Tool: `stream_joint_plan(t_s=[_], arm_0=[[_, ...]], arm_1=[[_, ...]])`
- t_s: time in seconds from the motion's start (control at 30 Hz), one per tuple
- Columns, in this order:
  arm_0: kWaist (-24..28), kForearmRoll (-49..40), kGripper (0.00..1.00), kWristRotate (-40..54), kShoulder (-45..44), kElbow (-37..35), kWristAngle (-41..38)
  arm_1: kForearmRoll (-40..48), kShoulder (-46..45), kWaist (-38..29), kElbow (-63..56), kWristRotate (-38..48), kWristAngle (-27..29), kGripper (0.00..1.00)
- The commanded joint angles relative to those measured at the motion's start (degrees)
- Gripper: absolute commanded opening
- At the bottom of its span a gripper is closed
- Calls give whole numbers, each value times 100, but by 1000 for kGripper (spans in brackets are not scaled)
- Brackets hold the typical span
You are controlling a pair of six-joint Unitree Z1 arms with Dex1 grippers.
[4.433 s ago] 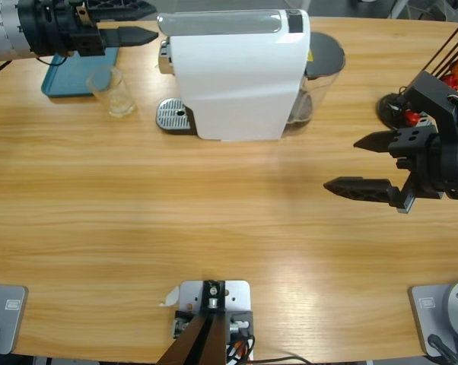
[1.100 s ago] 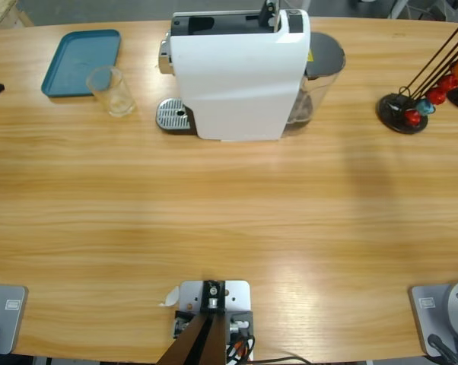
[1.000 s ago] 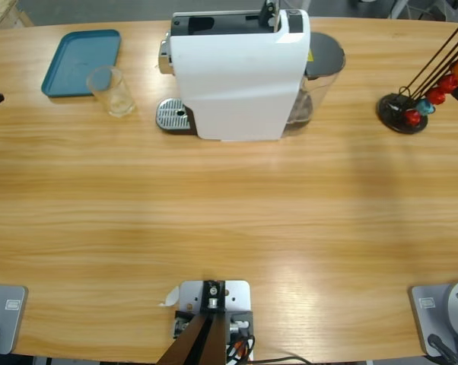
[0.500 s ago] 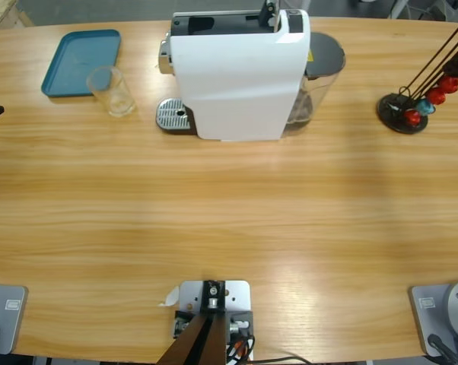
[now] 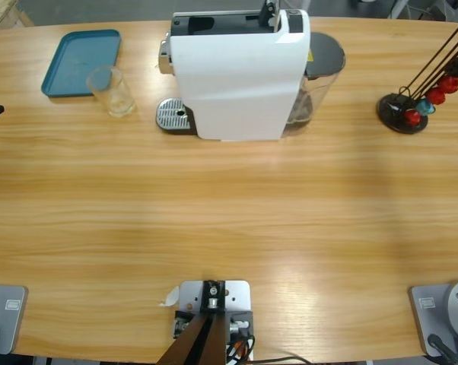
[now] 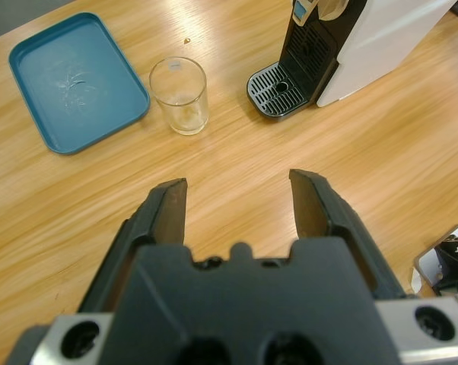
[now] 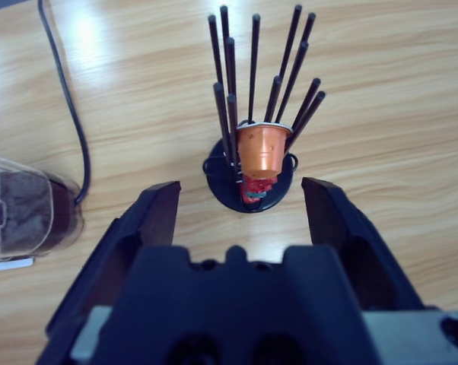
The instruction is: Pour coffee
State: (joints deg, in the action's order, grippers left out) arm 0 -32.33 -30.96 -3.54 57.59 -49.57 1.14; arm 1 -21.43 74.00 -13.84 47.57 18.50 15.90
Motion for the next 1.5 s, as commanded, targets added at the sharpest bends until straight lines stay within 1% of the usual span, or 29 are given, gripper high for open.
stream_joint_plan(t_s=[0.03,0.13,0.27,0.3,0.37,0.4,0.73,0.77,0.8,0.87,0.9,0.97,1.03,1.07,1.13,1.37,1.5], arm_0=[[-45,55,580,90,-20,176,79],[-45,55,581,92,-11,185,79],[-45,55,582,99,-17,185,79],[-45,55,581,99,-18,185,79],[-45,55,582,99,-20,185,79],[-45,55,582,99,-13,185,79],[-45,55,582,119,-3,185,79],[-45,55,582,131,-3,185,79],[-45,55,582,134,-3,185,79],[-45,55,582,140,-3,185,79],[-45,55,582,143,-3,185,79],[-45,55,582,143,-13,185,79],[-45,55,582,143,-20,185,79],[-45,55,582,143,-20,185,79],[-45,55,582,152,-18,185,79],[-45,78,582,161,-11,194,79],[-45,90,582,161,-4,202,77]], arm_1=[[106,278,129,-203,-39,27,694],[118,319,153,-199,-39,66,637],[148,395,216,-196,-39,80,627],[153,396,239,-197,-39,80,609],[176,402,267,-196,-39,71,510],[187,407,280,-201,-39,71,499],[254,512,320,-203,-43,-1,498],[254,523,320,-196,-53,-29,462],[259,530,320,-201,-57,-38,351],[262,547,320,-204,-57,-43,296],[262,565,320,-204,-57,-45,234],[271,605,320,-204,-57,-52,211],[273,632,320,-204,-57,-52,83],[276,651,320,-204,-55,-52,80],[282,670,320,-204,-55,-61,0],[306,697,320,-222,-57,-43,0],[303,551,320,-211,-69,-24,0]])
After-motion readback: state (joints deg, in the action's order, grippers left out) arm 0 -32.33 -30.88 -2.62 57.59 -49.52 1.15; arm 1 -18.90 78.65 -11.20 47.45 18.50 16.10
